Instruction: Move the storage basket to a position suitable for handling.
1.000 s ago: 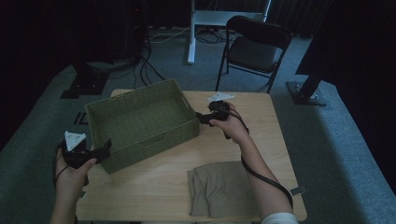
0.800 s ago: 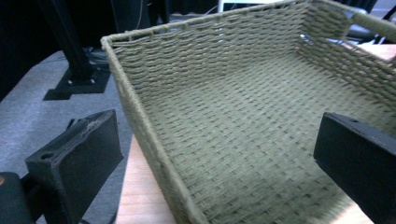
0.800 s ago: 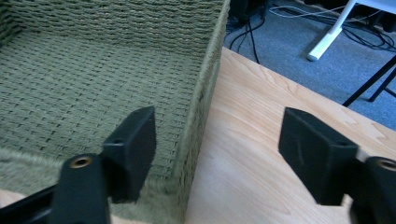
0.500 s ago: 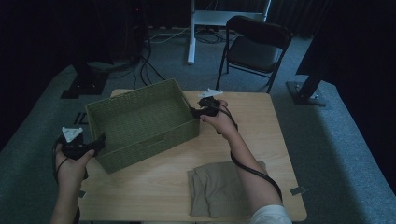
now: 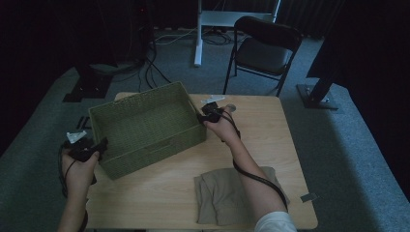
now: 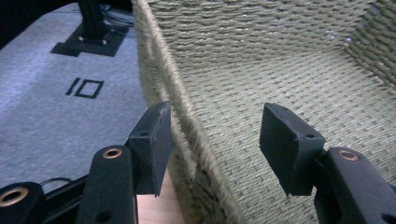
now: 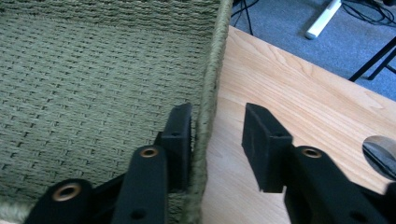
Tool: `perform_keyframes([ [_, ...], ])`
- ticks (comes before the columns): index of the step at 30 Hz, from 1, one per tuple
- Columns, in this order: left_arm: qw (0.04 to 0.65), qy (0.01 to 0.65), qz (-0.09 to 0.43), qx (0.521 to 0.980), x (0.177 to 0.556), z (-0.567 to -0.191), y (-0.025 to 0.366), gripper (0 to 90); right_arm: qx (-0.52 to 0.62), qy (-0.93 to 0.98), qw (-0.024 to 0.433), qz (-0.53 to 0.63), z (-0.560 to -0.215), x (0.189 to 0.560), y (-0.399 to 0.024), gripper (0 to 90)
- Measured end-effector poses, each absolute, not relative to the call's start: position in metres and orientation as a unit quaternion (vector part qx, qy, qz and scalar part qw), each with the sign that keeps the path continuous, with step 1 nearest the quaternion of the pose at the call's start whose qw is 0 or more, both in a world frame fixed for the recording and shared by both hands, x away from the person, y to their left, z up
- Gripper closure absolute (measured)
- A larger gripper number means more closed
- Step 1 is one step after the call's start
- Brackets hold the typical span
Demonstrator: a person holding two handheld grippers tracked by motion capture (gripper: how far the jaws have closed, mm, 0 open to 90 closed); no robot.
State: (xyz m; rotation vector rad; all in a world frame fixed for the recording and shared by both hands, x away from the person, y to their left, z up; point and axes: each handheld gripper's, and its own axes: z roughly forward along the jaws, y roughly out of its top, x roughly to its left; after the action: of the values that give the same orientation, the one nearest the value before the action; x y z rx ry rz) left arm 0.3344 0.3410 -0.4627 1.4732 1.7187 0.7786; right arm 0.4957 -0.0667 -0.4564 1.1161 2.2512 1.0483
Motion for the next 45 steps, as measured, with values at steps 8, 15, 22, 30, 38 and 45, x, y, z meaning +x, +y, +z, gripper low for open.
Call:
perform_keyframes([
  [8, 0.325, 0.693, 0.297, 0.571, 0.339, -0.460, 0.335, 55.9, 0.410, 0.811, 0.200, 0.367, -0.459, 0.493, -0.058, 78.9],
  [15, 0.294, 0.710, 0.292, 0.569, 0.343, -0.458, 0.333, 65.5, 0.417, 0.813, 0.206, 0.350, -0.458, 0.489, -0.055, 82.6],
  [22, 0.284, 0.711, 0.298, 0.570, 0.348, -0.458, 0.333, 70.6, 0.426, 0.806, 0.199, 0.359, -0.459, 0.483, -0.058, 82.4],
  [30, 0.271, 0.700, 0.302, 0.588, 0.358, -0.456, 0.331, 74.6, 0.428, 0.807, 0.194, 0.358, -0.458, 0.475, -0.067, 81.1],
  [38, 0.256, 0.684, 0.307, 0.610, 0.368, -0.456, 0.321, 75.5, 0.439, 0.801, 0.192, 0.359, -0.458, 0.469, -0.077, 80.8],
  [45, 0.269, 0.679, 0.303, 0.612, 0.376, -0.457, 0.312, 77.5, 0.455, 0.792, 0.200, 0.354, -0.459, 0.462, -0.091, 80.8],
])
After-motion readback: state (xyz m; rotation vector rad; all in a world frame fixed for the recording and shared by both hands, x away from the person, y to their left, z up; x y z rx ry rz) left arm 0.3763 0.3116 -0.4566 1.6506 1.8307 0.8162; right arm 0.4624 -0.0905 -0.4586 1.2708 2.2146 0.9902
